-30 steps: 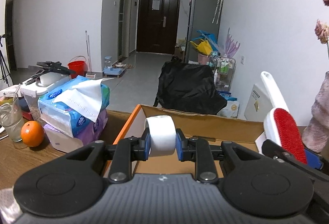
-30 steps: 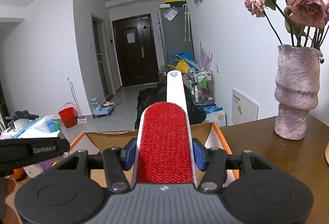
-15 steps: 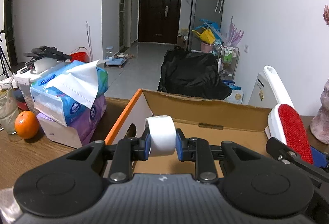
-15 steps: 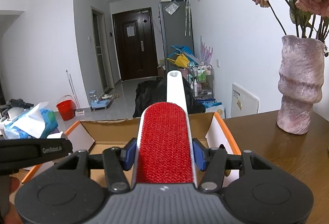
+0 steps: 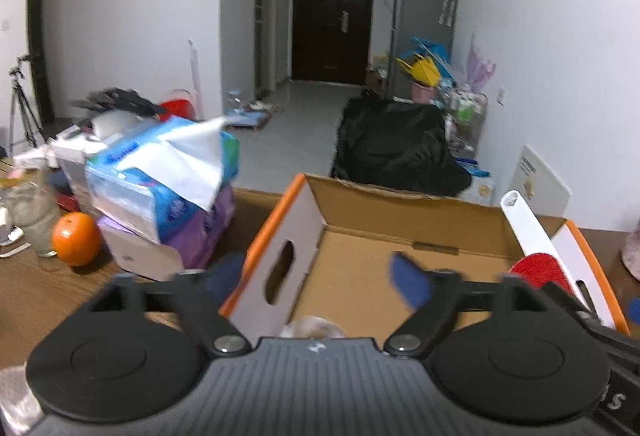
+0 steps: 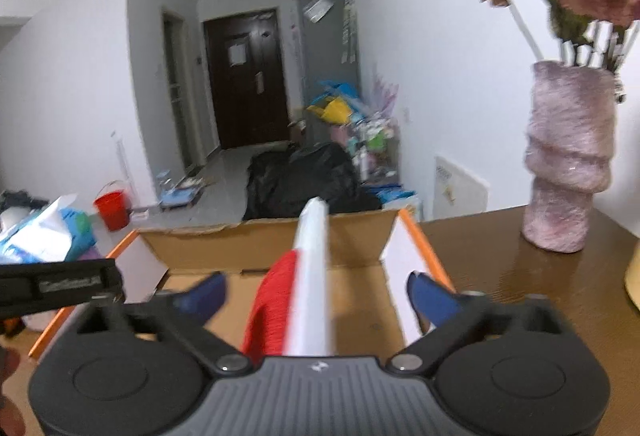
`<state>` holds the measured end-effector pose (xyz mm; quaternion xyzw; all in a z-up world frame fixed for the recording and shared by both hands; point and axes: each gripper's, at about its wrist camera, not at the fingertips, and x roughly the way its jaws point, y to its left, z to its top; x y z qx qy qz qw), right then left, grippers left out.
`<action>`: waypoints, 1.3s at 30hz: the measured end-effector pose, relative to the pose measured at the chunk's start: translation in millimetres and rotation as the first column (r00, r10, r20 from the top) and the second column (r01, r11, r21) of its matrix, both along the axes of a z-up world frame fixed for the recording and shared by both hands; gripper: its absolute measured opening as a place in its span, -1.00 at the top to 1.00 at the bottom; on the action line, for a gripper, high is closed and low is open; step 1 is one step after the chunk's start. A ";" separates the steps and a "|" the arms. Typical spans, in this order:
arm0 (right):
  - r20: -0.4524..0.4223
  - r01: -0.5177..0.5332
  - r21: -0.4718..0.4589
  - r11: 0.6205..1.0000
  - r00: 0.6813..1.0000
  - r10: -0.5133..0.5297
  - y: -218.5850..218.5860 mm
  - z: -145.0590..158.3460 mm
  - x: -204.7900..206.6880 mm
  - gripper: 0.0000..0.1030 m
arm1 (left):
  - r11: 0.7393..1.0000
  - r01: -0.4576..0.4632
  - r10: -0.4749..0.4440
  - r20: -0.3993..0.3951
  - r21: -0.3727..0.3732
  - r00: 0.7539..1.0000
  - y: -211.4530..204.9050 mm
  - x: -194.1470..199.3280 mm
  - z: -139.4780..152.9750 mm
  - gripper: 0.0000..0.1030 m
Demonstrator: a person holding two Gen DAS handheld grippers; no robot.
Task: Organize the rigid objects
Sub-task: 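Open the left gripper to drop the cap while the right lowers the brush into the box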
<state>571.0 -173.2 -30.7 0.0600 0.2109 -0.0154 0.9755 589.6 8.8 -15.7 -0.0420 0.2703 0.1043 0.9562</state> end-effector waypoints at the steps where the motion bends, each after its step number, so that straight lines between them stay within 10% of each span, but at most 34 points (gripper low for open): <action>1: 0.003 0.010 -0.001 1.000 1.000 -0.010 -0.7 0.7 -0.3 -1.00 | 1.000 -0.011 0.011 0.011 0.006 1.000 0.1 -2.1 2.1 -0.97; 39: 0.025 -0.015 0.004 1.000 1.000 0.015 -23.2 34.6 -102.0 -1.00 | 1.000 -0.004 0.002 0.118 0.024 0.993 4.5 -122.3 44.3 -1.00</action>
